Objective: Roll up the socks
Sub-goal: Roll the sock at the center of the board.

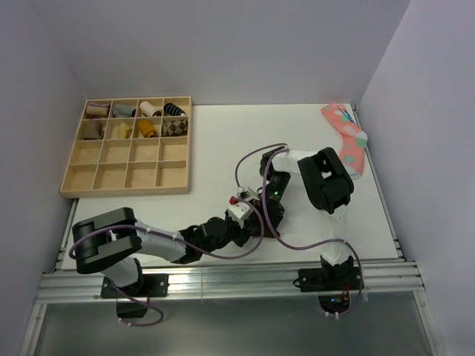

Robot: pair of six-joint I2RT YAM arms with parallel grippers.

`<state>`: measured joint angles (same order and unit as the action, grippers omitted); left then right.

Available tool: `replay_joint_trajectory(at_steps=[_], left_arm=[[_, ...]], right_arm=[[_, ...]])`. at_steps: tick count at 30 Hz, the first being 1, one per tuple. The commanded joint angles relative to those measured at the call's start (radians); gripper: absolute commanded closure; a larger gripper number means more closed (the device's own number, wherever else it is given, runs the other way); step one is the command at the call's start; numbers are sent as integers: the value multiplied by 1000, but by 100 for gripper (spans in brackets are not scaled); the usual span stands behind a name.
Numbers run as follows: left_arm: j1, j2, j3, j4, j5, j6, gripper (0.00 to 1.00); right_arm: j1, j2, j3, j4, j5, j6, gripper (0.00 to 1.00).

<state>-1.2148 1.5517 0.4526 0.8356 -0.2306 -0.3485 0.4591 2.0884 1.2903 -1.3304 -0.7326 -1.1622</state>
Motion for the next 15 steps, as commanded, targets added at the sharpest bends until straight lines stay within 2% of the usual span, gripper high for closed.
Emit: replay_joint_trajectory(at_steps=[1, 12, 15], left_arm=[[-54, 51, 54, 5, -67, 124, 68], [-83, 177, 133, 10, -46, 187, 61], [-86, 185, 139, 3, -30, 201, 55]], right_arm=[[-11, 45, 47, -107, 21, -14, 73], [-16, 102, 61, -108, 48, 39, 72], [-20, 113, 61, -108, 53, 39, 72]])
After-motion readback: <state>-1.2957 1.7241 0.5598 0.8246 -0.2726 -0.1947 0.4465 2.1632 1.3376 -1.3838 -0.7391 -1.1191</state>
